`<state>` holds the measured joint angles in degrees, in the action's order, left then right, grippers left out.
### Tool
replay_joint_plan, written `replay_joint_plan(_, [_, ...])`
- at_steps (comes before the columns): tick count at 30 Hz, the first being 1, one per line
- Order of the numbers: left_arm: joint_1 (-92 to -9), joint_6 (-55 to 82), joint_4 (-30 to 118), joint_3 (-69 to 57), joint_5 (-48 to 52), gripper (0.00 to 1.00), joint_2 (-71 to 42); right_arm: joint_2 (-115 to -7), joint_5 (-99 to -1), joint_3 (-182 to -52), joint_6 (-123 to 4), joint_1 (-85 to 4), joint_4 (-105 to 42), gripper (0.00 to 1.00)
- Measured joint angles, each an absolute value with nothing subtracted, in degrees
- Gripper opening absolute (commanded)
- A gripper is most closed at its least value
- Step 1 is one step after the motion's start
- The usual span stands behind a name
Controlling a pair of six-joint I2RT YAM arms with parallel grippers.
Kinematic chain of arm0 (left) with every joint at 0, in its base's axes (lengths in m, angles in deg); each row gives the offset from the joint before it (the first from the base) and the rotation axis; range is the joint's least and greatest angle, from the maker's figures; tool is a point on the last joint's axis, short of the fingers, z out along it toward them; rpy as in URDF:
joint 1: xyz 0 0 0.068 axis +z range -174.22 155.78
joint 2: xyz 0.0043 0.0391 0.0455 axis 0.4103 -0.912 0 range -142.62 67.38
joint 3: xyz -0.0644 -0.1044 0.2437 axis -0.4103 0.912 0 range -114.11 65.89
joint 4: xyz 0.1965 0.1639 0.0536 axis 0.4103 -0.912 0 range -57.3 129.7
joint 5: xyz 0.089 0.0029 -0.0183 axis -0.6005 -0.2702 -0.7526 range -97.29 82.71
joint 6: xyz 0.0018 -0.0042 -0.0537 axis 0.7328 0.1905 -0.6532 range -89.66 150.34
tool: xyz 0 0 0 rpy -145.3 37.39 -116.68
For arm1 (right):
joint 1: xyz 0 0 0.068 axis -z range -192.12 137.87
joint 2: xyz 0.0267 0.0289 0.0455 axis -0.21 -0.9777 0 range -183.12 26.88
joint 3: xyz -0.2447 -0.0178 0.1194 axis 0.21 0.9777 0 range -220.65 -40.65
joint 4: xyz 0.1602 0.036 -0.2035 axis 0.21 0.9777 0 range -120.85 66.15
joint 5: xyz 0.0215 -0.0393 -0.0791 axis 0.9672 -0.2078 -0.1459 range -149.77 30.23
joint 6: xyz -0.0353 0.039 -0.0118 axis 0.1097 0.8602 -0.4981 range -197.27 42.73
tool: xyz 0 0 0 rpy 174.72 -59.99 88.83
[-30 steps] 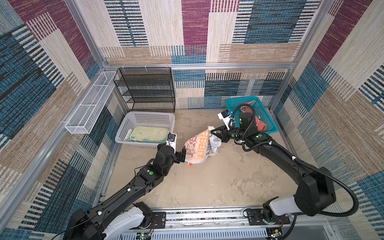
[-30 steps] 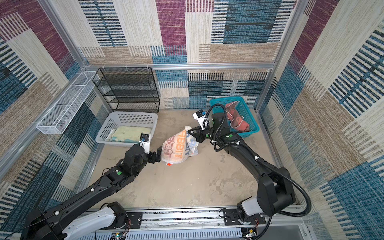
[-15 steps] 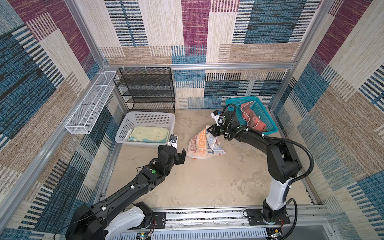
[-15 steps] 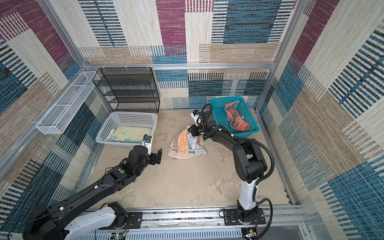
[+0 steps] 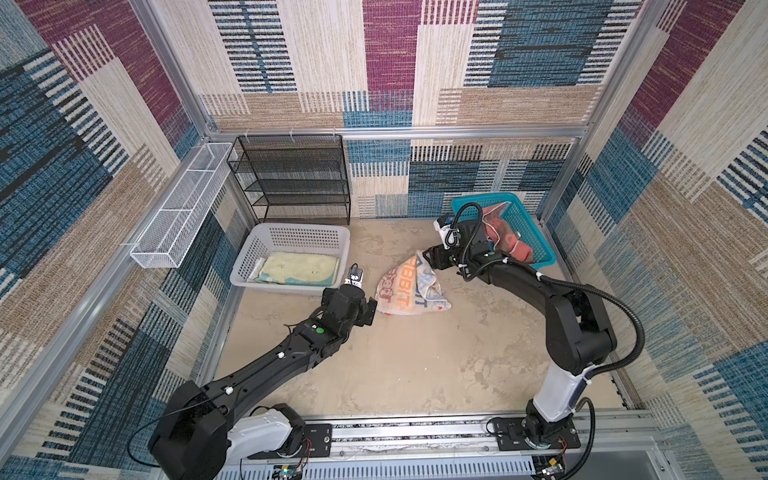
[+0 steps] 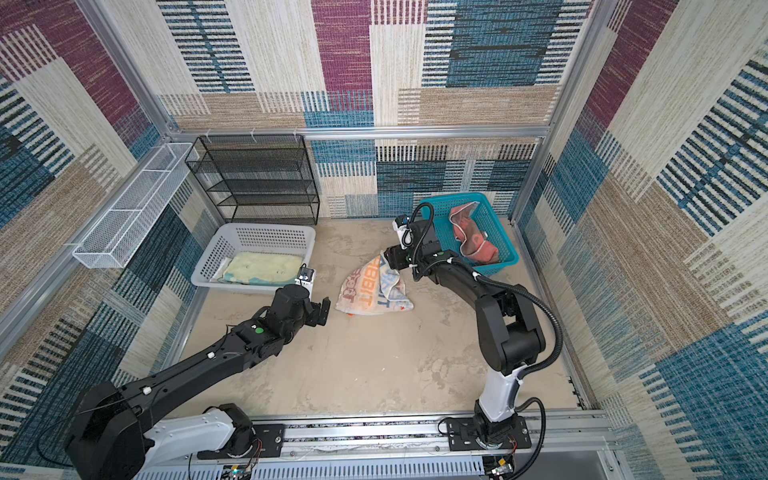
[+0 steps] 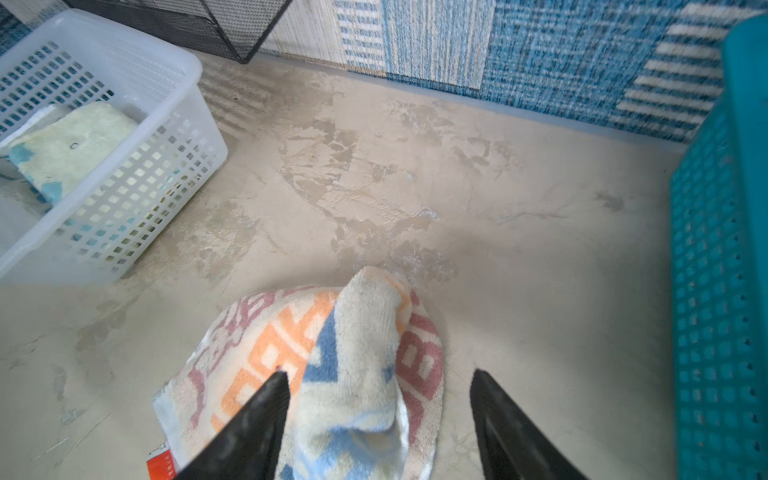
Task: Fold and stack the towels
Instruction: 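Grasp the RABBIT towel's edge with the right gripper while the left gripper waits nearby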
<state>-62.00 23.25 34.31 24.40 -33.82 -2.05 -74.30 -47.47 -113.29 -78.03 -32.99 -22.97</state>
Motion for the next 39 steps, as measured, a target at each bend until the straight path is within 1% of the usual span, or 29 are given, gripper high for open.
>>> replay_joint_plan(2, [-62.0, 23.0, 34.3, 23.7, -34.1, 0.99, -3.9, -72.4, -47.3, -110.5, -79.8, -33.8, -24.2, 0.7])
replay_joint_plan(8, [-61.9, 21.8, 34.3, 22.9, -34.3, 0.99, -7.6, -68.1, -45.1, -99.1, -85.7, -40.0, -29.0, 0.69])
replay_joint_plan(12, [-61.8, 21.1, 34.4, 22.9, -34.3, 0.99, -7.5, -67.7, -43.7, -95.2, -87.8, -43.0, -31.8, 0.64])
replay_joint_plan(16, [-61.7, 21.1, 34.4, 23.3, -34.3, 0.99, -6.1, -70.1, -43.7, -94.2, -89.2, -45.5, -32.7, 0.57])
replay_joint_plan(23, [-61.6, 21.1, 34.6, 25.0, -34.1, 0.99, -3.3, -75.0, -44.8, -94.6, -90.7, -47.7, -32.7, 0.55])
replay_joint_plan(30, [-61.5, 21.1, 34.8, 25.6, -33.9, 0.99, -1.9, -78.8, -45.9, -97.2, -91.9, -48.5, -32.3, 0.44])
replay_joint_plan(32, [-61.5, 21.1, 34.8, 25.6, -33.9, 0.99, -1.7, -79.8, -46.3, -98.2, -92.2, -48.7, -31.7, 0.35])
replay_joint_plan(35, [-61.5, 21.1, 34.8, 25.6, -33.9, 0.99, -1.6, -80.9, -46.5, -99.3, -92.4, -48.8, -30.8, 0.15])
replay_joint_plan(37, [-61.5, 21.2, 34.8, 25.6, -33.9, 0.99, -1.6, -81.3, -46.5, -99.7, -92.4, -48.8, -30.4, 0.05])
replay_joint_plan(38, [-61.5, 21.4, 34.8, 25.6, -33.9, 0.99, -1.6, -81.4, -46.5, -99.8, -92.3, -48.8, -30.1, 0.0])
replay_joint_plan(39, [-61.5, 21.4, 34.8, 25.6, -33.9, 0.99, -1.6, -81.4, -46.5, -99.9, -92.3, -48.8, -29.8, 0.0])
